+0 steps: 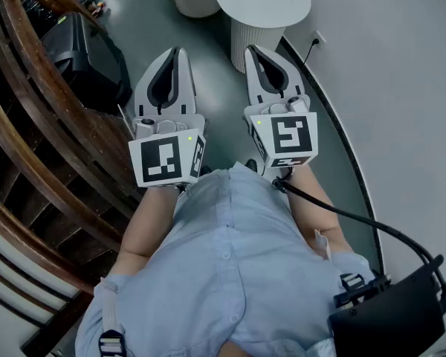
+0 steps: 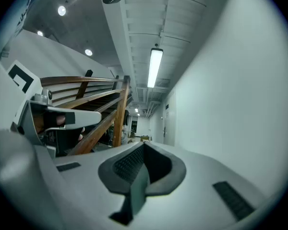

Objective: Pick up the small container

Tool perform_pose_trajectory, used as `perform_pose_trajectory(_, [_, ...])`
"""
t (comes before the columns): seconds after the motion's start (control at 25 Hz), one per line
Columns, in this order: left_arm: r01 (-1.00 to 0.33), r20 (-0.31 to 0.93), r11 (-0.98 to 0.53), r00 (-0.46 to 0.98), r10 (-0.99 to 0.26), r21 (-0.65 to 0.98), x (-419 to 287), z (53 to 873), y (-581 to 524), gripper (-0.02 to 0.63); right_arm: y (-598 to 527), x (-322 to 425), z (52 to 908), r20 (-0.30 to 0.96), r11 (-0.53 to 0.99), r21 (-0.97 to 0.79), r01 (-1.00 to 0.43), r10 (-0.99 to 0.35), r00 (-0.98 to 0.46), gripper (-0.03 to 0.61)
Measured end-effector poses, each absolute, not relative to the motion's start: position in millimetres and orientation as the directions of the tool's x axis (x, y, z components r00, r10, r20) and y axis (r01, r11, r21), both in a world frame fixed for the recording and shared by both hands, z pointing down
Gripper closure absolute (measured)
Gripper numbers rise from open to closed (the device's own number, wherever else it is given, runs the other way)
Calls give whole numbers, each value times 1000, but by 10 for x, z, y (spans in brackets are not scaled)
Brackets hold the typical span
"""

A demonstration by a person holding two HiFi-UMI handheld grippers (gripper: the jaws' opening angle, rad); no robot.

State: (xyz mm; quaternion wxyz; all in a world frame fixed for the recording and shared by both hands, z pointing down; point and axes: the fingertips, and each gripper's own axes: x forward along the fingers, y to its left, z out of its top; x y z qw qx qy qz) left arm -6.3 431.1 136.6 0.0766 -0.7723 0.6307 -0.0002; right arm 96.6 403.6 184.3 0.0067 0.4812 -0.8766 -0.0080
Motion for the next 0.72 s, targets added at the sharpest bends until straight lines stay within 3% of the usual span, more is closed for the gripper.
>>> perform_pose_trajectory(0.72, [-980,-76,-158,168,-983,-122,215,1558,4380,615,4042,1304,2034,9,550,-26,-835,-835,-550,577])
